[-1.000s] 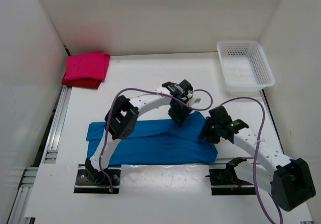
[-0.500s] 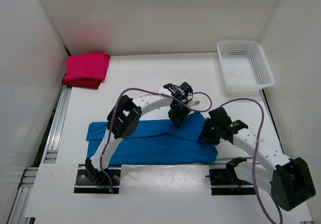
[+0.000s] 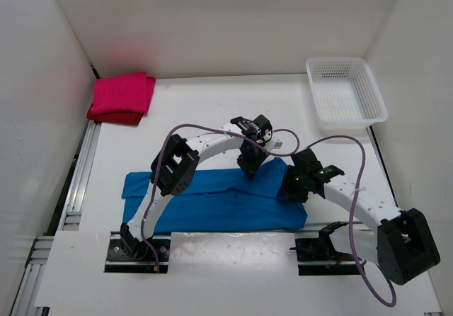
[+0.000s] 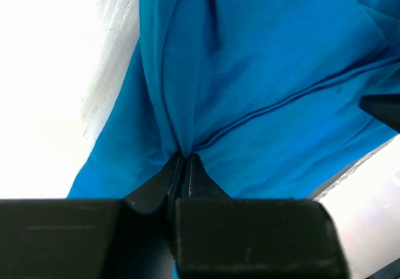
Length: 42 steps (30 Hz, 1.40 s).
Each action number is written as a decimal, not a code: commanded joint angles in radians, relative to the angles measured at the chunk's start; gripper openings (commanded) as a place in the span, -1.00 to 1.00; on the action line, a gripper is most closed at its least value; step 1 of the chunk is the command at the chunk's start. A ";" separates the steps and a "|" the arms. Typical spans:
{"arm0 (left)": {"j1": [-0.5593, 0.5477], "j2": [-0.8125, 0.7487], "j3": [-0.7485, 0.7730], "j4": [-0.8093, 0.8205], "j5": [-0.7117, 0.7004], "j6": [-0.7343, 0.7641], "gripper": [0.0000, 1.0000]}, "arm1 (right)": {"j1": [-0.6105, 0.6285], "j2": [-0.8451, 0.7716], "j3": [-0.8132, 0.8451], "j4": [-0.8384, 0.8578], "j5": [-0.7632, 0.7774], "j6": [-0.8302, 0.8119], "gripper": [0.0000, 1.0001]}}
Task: Fold and stack the t-shirts
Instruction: Fold the other side of the tshirt into a rectangle
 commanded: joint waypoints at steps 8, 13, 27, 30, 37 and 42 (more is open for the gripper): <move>-0.015 -0.085 0.033 -0.018 0.054 0.003 -0.79 | -0.003 0.059 0.041 0.058 0.025 -0.055 -0.07; -0.015 -0.085 0.042 -0.028 0.054 0.003 -0.79 | -0.003 0.047 0.041 0.058 0.045 -0.055 -0.38; -0.015 -0.117 0.051 -0.046 0.072 0.003 -0.79 | -0.003 -0.011 0.012 0.059 0.054 -0.064 -0.90; -0.015 -0.117 0.051 -0.046 0.072 0.003 -0.79 | -0.003 -0.011 0.002 0.059 0.067 -0.064 -0.18; -0.015 -0.107 0.042 -0.046 0.036 0.003 -0.79 | -0.003 0.018 -0.008 0.116 0.067 -0.064 -0.11; -0.015 -0.078 0.042 -0.057 0.025 0.003 -0.59 | -0.003 0.055 -0.008 0.125 0.067 -0.074 -0.09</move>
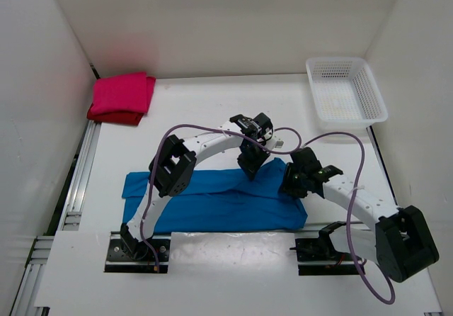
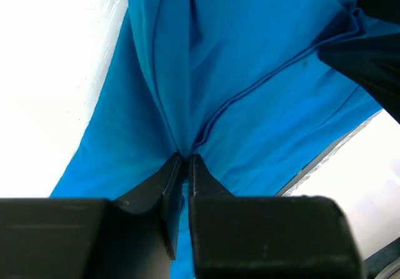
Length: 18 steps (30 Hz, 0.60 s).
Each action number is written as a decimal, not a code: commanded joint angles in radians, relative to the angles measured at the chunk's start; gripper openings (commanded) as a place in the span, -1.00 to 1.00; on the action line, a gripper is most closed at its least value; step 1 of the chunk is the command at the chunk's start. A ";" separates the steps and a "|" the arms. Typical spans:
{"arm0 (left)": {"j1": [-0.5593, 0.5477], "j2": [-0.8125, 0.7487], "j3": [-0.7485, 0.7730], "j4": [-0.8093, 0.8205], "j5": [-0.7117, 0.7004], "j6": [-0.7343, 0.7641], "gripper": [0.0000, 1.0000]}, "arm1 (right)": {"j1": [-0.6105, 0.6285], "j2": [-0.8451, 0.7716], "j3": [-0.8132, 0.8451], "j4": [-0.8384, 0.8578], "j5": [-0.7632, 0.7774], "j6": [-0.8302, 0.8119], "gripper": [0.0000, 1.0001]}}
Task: Fold and stack the t-shirts
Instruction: Fold the other side of the tshirt into a rectangle
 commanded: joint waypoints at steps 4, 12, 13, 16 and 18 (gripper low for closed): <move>-0.009 -0.049 0.022 -0.005 -0.011 0.007 -0.40 | -0.002 0.031 -0.004 0.024 0.012 -0.016 -0.02; -0.009 -0.068 0.031 -0.005 0.009 0.007 -0.29 | -0.002 0.040 -0.004 0.024 0.023 -0.025 -0.80; -0.009 -0.068 0.031 -0.005 0.019 0.007 -0.29 | -0.002 0.028 -0.004 0.024 0.023 -0.025 -0.86; -0.009 -0.068 0.031 -0.005 0.030 0.007 -0.29 | -0.002 -0.009 -0.004 0.004 0.023 -0.025 -0.99; -0.009 -0.068 0.031 -0.005 0.030 0.007 -0.29 | -0.002 -0.029 -0.004 -0.015 0.023 -0.025 -0.99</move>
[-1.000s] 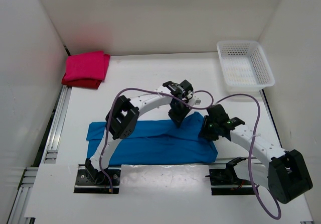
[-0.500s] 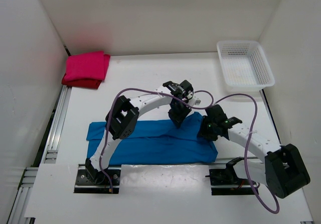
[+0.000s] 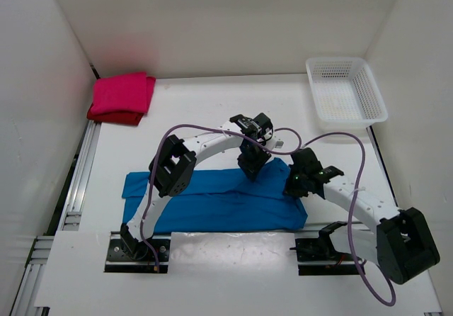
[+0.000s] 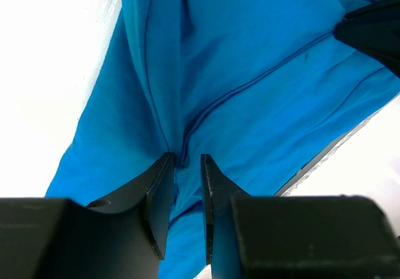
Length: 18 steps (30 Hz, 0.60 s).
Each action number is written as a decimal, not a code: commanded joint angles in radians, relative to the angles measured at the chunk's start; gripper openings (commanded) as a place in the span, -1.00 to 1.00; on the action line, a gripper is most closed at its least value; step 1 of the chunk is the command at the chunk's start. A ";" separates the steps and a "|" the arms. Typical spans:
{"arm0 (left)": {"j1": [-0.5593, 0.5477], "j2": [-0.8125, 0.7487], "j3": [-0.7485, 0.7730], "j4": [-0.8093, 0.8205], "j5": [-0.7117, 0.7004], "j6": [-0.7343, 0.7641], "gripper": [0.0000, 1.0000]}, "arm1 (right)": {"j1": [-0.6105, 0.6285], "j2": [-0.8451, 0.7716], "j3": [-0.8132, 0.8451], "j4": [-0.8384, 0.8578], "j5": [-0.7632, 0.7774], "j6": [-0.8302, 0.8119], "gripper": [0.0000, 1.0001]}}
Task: Fold and stack the t-shirts
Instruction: Fold the other side of the tshirt into a rectangle
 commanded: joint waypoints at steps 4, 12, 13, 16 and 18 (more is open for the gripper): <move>-0.008 -0.059 0.050 -0.002 0.052 0.007 -0.27 | -0.002 -0.093 -0.007 -0.026 0.007 0.001 -0.99; -0.008 -0.049 0.059 -0.002 0.052 0.007 -0.22 | -0.002 -0.093 -0.016 -0.026 -0.004 0.019 -0.99; -0.008 -0.049 0.059 -0.002 0.052 0.007 -0.22 | -0.002 -0.093 -0.016 -0.026 -0.004 0.019 -0.99; -0.008 -0.060 0.048 -0.002 0.052 0.007 -0.25 | -0.002 -0.093 -0.016 -0.026 -0.004 0.019 -0.99; -0.008 -0.060 0.037 -0.002 0.041 0.007 -0.25 | -0.002 -0.093 -0.016 -0.026 -0.004 0.019 -0.99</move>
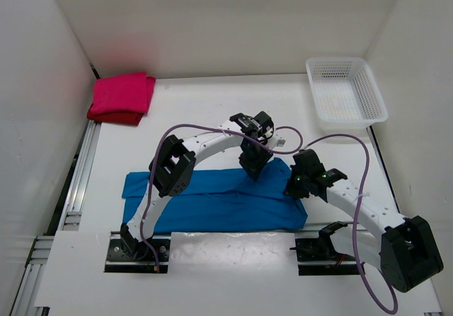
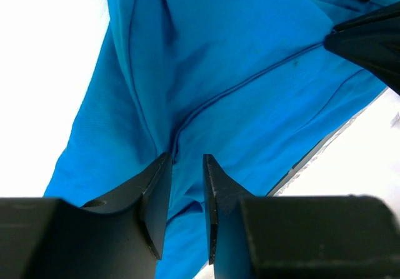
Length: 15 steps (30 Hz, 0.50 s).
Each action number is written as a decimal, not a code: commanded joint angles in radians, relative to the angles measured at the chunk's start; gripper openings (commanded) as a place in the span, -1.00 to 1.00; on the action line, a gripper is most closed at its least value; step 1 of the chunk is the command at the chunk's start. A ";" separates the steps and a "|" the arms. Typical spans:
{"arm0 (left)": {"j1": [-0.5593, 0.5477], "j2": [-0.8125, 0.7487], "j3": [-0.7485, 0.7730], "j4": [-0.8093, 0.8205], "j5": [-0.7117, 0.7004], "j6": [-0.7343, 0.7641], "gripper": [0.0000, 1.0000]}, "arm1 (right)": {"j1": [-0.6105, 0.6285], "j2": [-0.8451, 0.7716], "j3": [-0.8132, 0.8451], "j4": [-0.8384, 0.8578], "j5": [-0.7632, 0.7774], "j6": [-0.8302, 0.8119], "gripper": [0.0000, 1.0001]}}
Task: Fold and stack the t-shirts
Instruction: Fold the other side of the tshirt into a rectangle
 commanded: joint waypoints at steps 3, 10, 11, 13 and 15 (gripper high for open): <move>-0.008 -0.051 0.004 -0.011 -0.007 0.007 -0.27 | -0.002 -0.010 -0.001 -0.005 0.000 0.007 -0.99; -0.008 -0.022 0.004 -0.011 -0.039 0.007 -0.35 | -0.002 -0.010 -0.001 -0.005 0.000 0.007 -0.99; -0.008 -0.022 0.004 -0.011 -0.039 0.007 -0.40 | -0.002 -0.010 -0.001 -0.005 0.000 0.007 -0.99; -0.008 -0.022 -0.005 -0.011 -0.039 0.007 -0.45 | -0.002 -0.010 -0.001 -0.005 0.000 0.007 -0.99; -0.008 -0.022 -0.005 -0.011 -0.027 0.007 -0.55 | -0.002 -0.010 -0.001 -0.005 0.000 0.007 -0.99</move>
